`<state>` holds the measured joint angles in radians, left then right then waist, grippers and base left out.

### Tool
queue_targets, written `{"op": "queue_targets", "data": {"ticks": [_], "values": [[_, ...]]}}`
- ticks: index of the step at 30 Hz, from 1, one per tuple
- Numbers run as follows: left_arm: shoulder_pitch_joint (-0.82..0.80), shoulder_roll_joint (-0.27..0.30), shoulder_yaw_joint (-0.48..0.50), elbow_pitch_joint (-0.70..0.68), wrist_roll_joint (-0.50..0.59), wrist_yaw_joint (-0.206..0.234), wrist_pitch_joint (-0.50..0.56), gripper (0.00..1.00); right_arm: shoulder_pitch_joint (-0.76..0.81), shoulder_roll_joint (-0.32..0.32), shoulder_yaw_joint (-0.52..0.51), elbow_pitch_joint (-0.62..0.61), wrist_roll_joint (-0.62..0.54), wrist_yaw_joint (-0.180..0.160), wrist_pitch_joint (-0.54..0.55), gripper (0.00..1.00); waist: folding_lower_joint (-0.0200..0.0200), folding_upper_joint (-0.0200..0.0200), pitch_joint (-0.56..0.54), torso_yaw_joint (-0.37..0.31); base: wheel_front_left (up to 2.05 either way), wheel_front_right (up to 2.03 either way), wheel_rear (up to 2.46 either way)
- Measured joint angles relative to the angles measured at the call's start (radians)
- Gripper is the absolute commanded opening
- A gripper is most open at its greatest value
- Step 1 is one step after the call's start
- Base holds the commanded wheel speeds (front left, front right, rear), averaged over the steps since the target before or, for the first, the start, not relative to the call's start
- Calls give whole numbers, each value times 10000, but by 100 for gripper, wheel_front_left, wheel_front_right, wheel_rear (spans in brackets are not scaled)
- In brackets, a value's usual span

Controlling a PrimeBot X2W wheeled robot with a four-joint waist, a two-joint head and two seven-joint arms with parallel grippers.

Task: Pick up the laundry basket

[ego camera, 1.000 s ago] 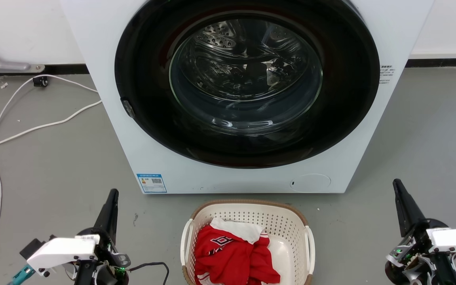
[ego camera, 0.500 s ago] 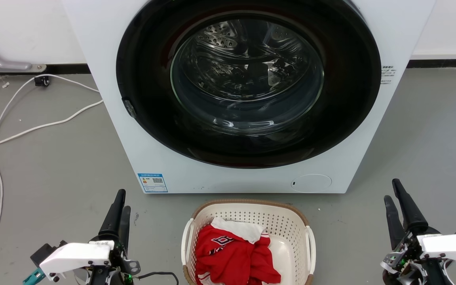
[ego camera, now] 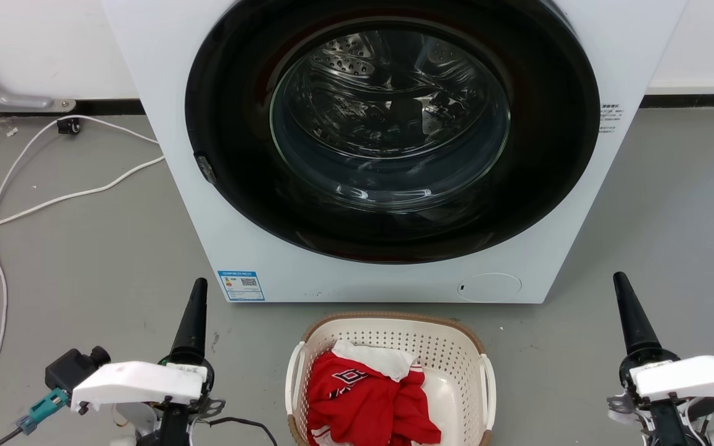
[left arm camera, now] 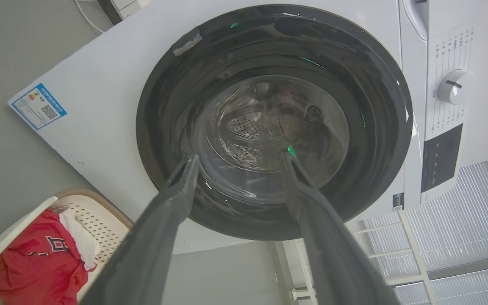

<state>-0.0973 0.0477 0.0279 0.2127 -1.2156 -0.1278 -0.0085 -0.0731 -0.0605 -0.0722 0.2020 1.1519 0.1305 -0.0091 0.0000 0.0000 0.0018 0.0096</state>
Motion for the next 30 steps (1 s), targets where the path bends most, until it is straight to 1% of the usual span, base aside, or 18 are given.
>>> {"op": "queue_targets", "data": {"ticks": [4,16,19,26,27,30], "values": [[-72,-2,-100,-79,945,0,-142,100,-1,38,38,-123,-1172,0,-146,100,0,0,-3,5,0,0,0],[-252,10,-355,-46,3507,88,-569,100,-1,96,104,-322,-4059,0,-535,100,0,0,5,41,0,0,0],[-333,19,-433,-23,4008,90,-667,100,0,102,104,-399,-4671,0,-621,100,0,0,6,48,0,0,0],[-487,96,-583,38,5068,138,-890,100,0,104,84,-543,-5685,0,-700,100,1,0,4,51,0,0,0],[-516,121,-644,65,5348,151,-941,100,0,104,77,-575,-5958,0,-715,100,0,0,4,53,0,0,0],[-530,151,-713,157,5745,224,-1022,100,1,104,96,-594,-6366,0,-742,100,0,0,7,56,0,0,0]]}}
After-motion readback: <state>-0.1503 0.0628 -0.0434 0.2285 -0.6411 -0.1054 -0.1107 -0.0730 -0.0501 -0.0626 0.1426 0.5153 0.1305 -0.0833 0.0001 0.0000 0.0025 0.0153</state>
